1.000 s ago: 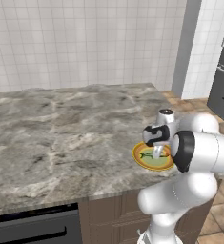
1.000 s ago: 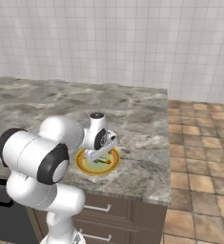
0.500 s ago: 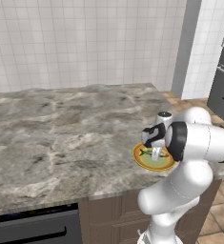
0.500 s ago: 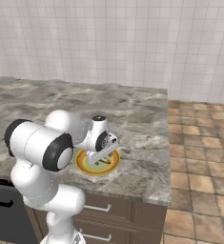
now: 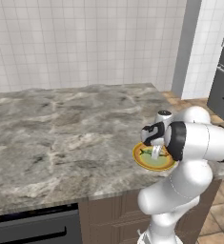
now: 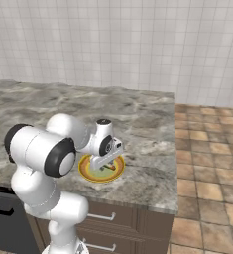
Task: Place the fish on the rack of the oven, and slide the rack back inside. Close the oven door.
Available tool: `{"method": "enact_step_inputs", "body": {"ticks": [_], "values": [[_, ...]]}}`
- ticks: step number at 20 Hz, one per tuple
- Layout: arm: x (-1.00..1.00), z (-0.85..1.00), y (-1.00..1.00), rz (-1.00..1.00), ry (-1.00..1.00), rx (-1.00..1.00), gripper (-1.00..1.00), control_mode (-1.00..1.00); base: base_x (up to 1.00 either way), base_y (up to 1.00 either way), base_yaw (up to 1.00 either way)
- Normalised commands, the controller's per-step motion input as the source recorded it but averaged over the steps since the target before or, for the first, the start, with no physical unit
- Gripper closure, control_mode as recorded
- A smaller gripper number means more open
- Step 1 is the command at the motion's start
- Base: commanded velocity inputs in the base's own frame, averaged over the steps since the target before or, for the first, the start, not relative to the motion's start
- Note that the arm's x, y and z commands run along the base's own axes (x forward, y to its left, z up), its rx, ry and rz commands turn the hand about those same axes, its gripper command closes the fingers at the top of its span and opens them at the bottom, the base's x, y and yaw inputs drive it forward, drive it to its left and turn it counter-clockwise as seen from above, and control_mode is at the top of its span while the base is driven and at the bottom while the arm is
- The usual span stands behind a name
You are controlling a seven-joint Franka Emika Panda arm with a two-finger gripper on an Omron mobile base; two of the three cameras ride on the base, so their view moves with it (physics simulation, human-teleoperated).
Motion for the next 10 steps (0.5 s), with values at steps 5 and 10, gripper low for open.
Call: {"method": "enact_step_inputs", "body": {"ticks": [5,10], "values": [[-0.39,0.26,-0.01,0.01,-0.01,0.00,1.00,-1.00,0.00,0.00,0.00],[-0.43,0.85,-0.06,0.03,-0.05,0.00,1.00,-1.00,0.00,0.00,0.00]]}}
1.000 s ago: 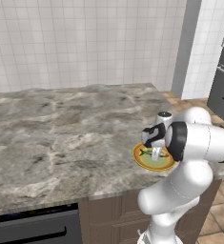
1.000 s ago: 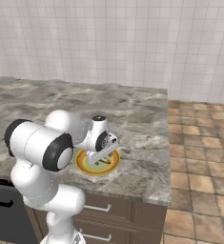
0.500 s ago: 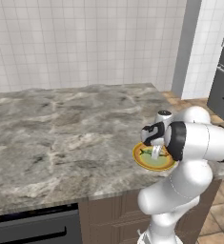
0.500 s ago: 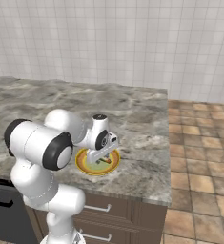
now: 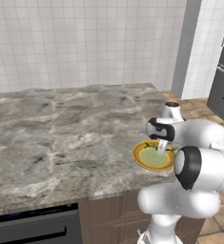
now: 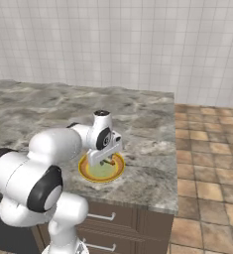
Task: Place the fish on the rack of the oven, and slide the rack back inside. Close the oven door.
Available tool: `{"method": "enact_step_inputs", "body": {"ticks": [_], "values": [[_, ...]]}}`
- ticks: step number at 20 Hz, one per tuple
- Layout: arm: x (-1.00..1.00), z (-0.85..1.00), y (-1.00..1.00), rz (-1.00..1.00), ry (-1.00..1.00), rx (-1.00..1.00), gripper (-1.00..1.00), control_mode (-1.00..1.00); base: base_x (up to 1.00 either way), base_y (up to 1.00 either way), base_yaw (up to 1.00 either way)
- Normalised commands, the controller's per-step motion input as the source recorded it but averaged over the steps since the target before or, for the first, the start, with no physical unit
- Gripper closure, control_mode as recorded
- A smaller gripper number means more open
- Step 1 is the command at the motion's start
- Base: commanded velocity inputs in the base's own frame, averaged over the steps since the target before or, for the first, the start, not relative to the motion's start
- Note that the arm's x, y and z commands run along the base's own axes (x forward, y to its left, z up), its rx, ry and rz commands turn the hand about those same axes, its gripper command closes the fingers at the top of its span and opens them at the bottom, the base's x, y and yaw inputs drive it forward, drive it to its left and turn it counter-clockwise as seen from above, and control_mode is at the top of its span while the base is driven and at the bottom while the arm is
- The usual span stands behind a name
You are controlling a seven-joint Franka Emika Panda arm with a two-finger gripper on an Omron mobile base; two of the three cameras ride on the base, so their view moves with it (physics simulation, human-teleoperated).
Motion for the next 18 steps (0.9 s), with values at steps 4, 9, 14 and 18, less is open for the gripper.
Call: {"method": "enact_step_inputs", "body": {"ticks": [4,9,14,18], "values": [[-0.55,0.85,-0.12,0.06,-0.10,0.00,1.00,-1.00,0.00,0.00,0.00],[-0.72,0.76,-0.01,0.05,-0.14,0.00,1.00,-1.00,0.00,0.00,0.00],[-0.84,0.71,0.00,0.03,-0.19,0.00,1.00,-1.00,0.00,0.00,0.00],[-0.94,0.50,0.00,0.08,-0.24,0.00,1.00,-1.00,0.00,0.00,0.00]]}}
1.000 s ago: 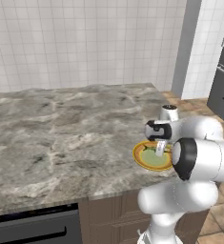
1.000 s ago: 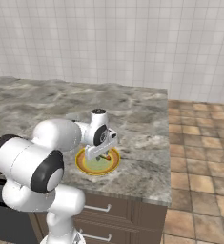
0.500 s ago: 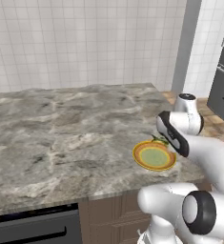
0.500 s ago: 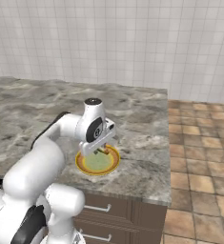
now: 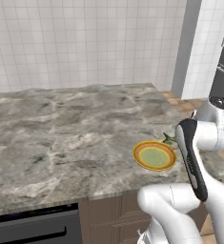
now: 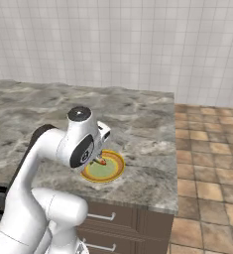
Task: Place the fish on the rack of the oven, and slide the rack back inside. Close the oven door.
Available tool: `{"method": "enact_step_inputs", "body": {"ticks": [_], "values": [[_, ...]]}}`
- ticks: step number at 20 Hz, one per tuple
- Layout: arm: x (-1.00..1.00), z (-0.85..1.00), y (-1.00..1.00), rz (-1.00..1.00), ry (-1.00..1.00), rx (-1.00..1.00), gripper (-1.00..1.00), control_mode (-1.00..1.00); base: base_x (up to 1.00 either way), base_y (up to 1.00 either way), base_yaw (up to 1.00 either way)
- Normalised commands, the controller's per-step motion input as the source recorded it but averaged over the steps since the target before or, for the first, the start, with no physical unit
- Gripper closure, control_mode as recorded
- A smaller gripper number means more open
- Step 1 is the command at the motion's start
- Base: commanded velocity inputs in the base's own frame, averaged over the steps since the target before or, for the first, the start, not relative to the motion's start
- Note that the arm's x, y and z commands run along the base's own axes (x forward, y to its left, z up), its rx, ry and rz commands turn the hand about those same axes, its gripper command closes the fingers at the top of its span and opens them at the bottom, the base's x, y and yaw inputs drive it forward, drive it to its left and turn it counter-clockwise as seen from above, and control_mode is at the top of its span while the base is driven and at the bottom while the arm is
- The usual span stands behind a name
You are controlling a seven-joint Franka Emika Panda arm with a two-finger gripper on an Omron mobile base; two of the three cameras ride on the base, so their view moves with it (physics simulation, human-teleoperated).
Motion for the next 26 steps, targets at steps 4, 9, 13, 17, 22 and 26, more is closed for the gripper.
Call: {"method": "enact_step_inputs", "body": {"ticks": [4,9,13,17,22,26], "values": [[-0.87,0.45,0.00,0.06,-0.25,-0.01,1.00,-1.00,0.00,0.00,0.00],[-0.77,0.30,0.00,0.04,-0.20,-0.02,1.00,-1.00,0.00,0.00,0.00],[-0.55,0.19,0.04,0.03,0.00,-0.03,1.00,-1.00,0.00,0.00,0.00],[-0.39,-0.01,0.32,0.02,0.00,-0.11,1.00,-1.00,0.00,0.00,0.00],[-0.03,-0.12,0.37,0.09,0.00,-0.10,1.00,-1.00,0.00,0.00,0.00],[-0.09,-0.31,0.33,0.13,-0.05,-0.09,1.00,-1.00,0.00,0.00,0.00]]}}
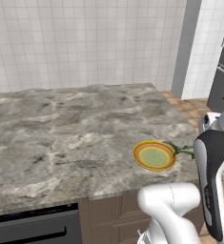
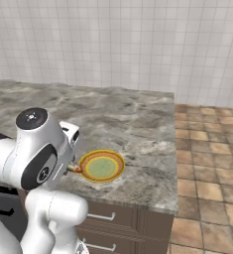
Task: Place the fish on the rack of the oven, and slide the rack back inside. Close the oven door.
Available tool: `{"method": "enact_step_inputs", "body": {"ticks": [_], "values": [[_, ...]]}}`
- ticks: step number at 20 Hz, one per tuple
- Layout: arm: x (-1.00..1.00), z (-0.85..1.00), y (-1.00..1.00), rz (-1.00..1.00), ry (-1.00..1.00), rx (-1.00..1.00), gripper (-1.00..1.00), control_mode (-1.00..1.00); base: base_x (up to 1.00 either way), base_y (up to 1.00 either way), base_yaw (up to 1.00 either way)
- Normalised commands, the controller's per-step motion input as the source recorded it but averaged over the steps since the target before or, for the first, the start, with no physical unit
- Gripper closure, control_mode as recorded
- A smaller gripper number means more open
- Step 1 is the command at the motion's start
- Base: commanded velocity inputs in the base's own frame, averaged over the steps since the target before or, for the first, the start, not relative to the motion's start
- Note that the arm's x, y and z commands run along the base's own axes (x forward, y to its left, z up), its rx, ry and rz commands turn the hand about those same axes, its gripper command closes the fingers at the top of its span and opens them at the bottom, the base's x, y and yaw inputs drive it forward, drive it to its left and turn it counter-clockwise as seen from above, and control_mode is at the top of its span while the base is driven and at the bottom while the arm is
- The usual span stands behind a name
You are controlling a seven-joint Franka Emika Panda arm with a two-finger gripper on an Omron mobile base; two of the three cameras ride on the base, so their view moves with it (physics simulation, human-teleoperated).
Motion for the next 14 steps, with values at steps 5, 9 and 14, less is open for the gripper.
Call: {"method": "enact_step_inputs", "body": {"ticks": [5,9,14], "values": [[0.31,-0.28,0.13,0.09,-0.12,-0.02,1.00,-1.00,0.00,0.00,0.00],[0.61,-0.18,0.00,0.03,-0.05,0.00,1.00,-1.00,0.00,0.00,0.00],[0.31,-0.04,0.00,0.01,0.00,0.00,1.00,-1.00,0.00,0.00,0.00]]}}
